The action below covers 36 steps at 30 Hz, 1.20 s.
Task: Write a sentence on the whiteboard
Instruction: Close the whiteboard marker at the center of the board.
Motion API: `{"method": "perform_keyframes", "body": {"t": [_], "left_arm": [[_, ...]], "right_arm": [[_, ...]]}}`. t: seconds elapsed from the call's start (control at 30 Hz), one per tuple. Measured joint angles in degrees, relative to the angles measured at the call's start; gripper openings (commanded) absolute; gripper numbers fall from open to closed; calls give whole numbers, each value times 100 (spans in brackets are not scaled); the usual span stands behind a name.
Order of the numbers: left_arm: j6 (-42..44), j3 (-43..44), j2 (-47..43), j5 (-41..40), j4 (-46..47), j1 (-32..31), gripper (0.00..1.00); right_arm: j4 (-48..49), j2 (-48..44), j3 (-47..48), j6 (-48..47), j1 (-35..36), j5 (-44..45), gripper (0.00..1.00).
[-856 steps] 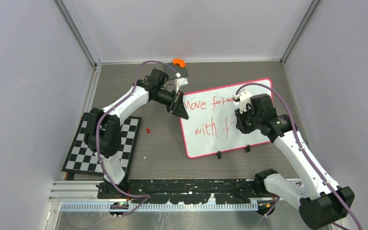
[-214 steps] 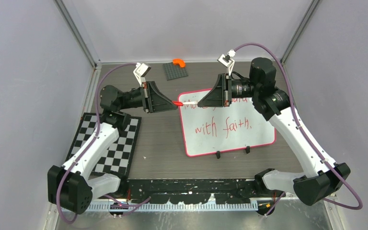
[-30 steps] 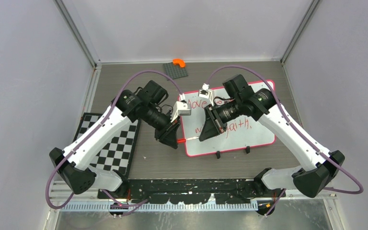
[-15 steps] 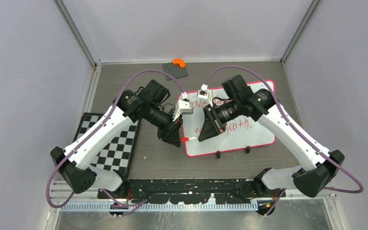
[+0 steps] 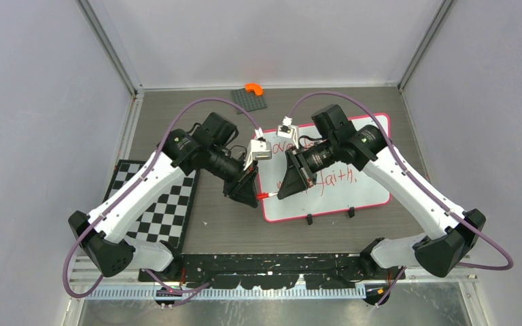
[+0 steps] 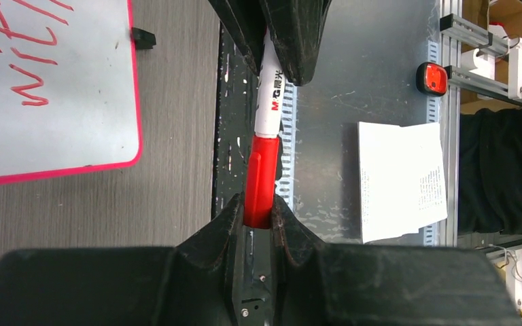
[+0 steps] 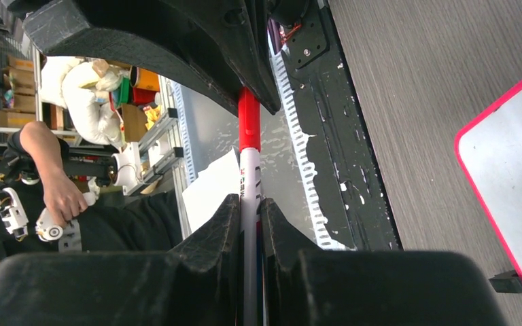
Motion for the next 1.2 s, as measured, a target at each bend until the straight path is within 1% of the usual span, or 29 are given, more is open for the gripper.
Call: {"method": "perform_keyframes", "body": {"t": [0.37, 0.63, 0.67, 0.77, 0.83, 0.9, 0.97, 1.03, 1.07, 1.2], "left_arm": [[-299, 293, 90, -52, -304, -44, 0], [-522, 317, 155, -107, -466, -48, 0], [-527, 332, 166, -120, -501, -48, 0], [-433, 354, 173, -162, -579, -48, 0], [-295, 354, 162, -160, -586, -46, 0], [-133, 339, 125, -63, -249, 0, 0], [76, 238, 20, 7, 0, 87, 0], [299, 31, -197, 26, 55, 315, 0], [358, -44, -291, 26, 61, 428, 0], [564, -337, -634, 166, 66, 1191, 0]], "right_arm": [[122, 9, -7, 354, 109, -83, 0], [236, 70, -125, 704, 146, -197, 0], [234, 90, -125, 721, 146, -212, 1], [223, 114, -122, 699, 149, -219, 29], [170, 114, -94, 640, 133, -210, 38], [234, 127, -70, 573, 83, -210, 48], [229, 142, 15, 540, -83, -201, 61], [234, 140, 151, 494, -404, -151, 71], [236, 136, 243, 474, -610, -125, 73], [256, 109, 627, 415, -1491, -101, 74]]}}
